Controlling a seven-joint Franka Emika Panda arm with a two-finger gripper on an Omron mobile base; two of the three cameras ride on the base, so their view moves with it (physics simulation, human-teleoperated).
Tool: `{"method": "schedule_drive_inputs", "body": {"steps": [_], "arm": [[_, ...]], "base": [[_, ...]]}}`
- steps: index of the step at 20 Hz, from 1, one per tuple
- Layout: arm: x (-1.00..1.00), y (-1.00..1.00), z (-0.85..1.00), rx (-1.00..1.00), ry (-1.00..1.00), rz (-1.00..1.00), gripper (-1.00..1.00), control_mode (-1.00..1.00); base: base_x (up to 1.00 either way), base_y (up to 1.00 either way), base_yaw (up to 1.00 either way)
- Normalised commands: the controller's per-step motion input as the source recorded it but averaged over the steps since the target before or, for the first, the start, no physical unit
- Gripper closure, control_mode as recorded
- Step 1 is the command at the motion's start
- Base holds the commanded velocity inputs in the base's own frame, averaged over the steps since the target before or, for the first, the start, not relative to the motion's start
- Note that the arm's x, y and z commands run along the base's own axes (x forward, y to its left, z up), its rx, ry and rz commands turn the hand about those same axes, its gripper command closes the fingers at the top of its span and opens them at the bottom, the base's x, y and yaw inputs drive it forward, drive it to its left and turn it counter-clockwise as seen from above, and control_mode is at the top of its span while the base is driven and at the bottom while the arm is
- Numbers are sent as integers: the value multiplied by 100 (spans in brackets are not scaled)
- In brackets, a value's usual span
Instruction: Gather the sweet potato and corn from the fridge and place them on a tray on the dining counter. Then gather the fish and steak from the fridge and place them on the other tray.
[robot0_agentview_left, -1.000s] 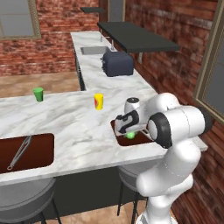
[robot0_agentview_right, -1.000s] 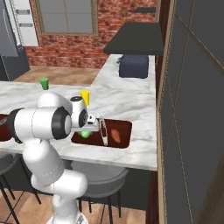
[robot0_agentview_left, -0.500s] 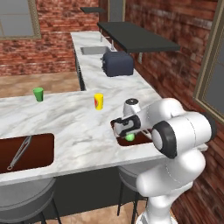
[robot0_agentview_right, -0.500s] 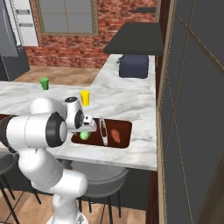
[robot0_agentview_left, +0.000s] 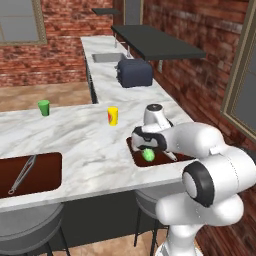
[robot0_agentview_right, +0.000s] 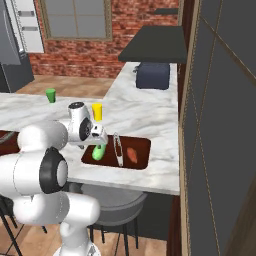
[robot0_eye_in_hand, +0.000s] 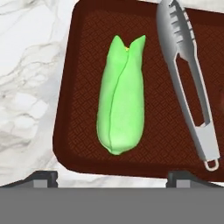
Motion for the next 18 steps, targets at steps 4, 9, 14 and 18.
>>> {"method": "schedule_drive_inputs", "body": {"steps": [4,9,14,18], "arm": [[-63,0,63,0,-1,0,-100,-100],[-76,0,68,0,-2,0,-100,-100],[-86,3,63,0,-3,0,-100,-100],[-97,4,57,0,-6,0,-100,-100]], "base": [[0,0,0],[0,0,0],[0,0,0],[0,0,0]]}}
